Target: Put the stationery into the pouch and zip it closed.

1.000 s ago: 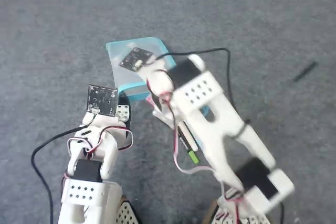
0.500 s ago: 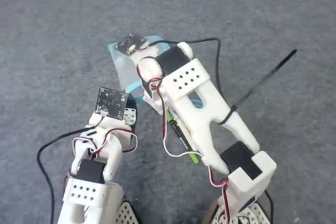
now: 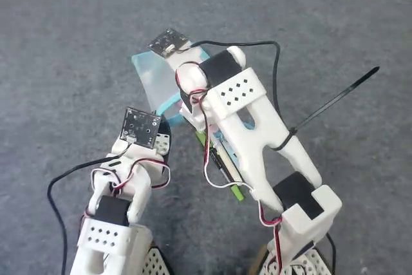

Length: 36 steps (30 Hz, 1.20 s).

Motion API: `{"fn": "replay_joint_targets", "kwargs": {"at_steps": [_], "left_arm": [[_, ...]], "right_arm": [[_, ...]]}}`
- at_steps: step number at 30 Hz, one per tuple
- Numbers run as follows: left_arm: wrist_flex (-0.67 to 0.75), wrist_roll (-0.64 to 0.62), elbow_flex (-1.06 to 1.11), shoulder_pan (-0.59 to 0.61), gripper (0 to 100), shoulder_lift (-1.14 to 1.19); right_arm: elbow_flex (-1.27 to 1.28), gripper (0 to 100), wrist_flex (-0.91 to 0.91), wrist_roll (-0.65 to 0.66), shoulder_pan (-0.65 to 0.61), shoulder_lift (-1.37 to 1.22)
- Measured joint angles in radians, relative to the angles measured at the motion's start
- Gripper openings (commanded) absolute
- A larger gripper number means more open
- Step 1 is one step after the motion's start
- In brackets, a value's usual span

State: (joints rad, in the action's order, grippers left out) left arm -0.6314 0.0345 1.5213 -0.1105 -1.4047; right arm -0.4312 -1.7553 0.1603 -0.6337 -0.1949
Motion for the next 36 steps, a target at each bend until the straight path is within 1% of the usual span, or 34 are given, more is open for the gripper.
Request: {"fn": "replay_joint_targets", "kwargs": {"at_steps": [3, 10, 16, 18, 22, 24, 27, 29, 32, 36], "left_arm": [[0.0, 0.002, 0.002, -0.002, 1, 0.0], [-0.009, 0.008, 0.003, -0.012, 1, 0.0], [-0.009, 0.008, 0.003, -0.012, 1, 0.0], [-0.009, 0.008, 0.003, -0.008, 1, 0.0], [0.005, 0.006, 0.003, 0.074, 1, 0.0], [0.023, -0.023, 0.003, 0.129, 1, 0.0], [0.028, -0.051, 0.003, 0.192, 1, 0.0], [0.028, -0.057, 0.003, 0.222, 1, 0.002], [0.028, -0.057, 0.003, 0.258, 1, 0.002], [0.028, -0.057, 0.003, 0.31, 1, 0.002]], "right_arm": [[-0.002, 14.7, 0.028, -0.034, 0.031, 0.0], [-0.021, 14.7, 0.129, -0.049, 0.032, 0.0], [-0.021, 14.7, 0.129, -0.049, 0.032, 0.0], [-0.021, 14.7, 0.1, -0.049, 0.035, 0.0], [-0.021, 14.7, 0.034, -0.012, 0.066, 0.02], [0.0, 14.7, 0.026, 0.006, 0.071, 0.058], [0.087, 14.7, 0.025, 0.018, 0.074, 0.13], [0.187, 14.7, 0.055, 0.029, 0.074, 0.183], [0.384, 14.7, 0.147, 0.032, 0.074, 0.267], [0.686, 14.7, 0.315, 0.034, 0.074, 0.367]]}}
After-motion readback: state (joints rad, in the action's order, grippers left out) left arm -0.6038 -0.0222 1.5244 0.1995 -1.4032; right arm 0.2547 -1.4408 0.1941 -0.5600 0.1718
